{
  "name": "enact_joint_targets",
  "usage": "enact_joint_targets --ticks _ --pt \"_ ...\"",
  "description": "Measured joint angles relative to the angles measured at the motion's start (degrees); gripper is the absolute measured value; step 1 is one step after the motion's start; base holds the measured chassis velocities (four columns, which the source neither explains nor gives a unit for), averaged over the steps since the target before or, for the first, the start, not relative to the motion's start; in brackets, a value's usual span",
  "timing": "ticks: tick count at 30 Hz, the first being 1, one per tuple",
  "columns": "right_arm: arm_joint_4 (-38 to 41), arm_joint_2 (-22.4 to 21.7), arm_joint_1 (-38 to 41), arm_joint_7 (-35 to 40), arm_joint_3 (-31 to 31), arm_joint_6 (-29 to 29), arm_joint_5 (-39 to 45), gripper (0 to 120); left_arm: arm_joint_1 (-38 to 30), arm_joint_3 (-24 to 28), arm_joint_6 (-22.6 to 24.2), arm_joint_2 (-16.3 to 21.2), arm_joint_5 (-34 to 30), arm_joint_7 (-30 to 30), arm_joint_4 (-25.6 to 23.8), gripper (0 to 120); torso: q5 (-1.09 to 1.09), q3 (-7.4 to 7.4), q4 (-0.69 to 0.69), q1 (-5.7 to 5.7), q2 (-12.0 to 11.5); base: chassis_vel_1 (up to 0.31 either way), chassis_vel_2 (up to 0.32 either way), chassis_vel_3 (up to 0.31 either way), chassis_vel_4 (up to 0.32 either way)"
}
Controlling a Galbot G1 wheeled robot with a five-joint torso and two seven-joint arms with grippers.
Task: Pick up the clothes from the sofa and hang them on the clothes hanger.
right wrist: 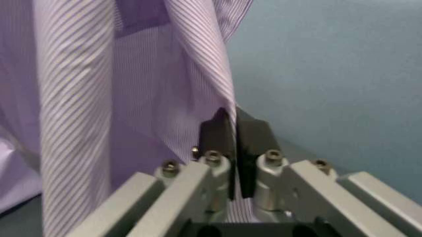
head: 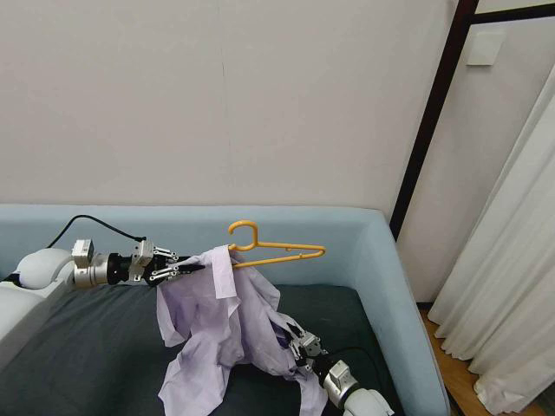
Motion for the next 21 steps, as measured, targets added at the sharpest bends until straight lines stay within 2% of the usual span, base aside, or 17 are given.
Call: enact_joint_targets --ticks 4,10,16,21 --pt "1.4 0.1 -0.4 1.5 1.7 0.2 2.3 0 0.1 -0.2 -0.3 -0.1 0.0 0.0 0.0 7 0.00 0.00 0.00 0.00 0.0 0.000 0.000 0.000 0.000" --pt "8.5 -1.9 -1.7 2.5 6.1 0.5 7.7 0 0.3 -0.3 -1.1 -0.2 0.1 0.2 0.3 7 0.00 0.00 0.00 0.00 0.0 0.000 0.000 0.000 0.000" --pt "14.8 -3.7 -2.3 5.3 9.6 -2.2 8.4 0 -0.6 -0.1 -1.5 -0.7 0.0 1.0 1.2 7 0.00 0.00 0.00 0.00 0.0 0.000 0.000 0.000 0.000" --pt "17.6 -4.5 -1.8 8.6 10.1 -5.2 9.9 0 -1.4 0.1 -1.0 -1.1 0.0 2.5 1.2 7 0.01 0.00 0.00 0.00 0.0 0.000 0.000 0.000 0.000"
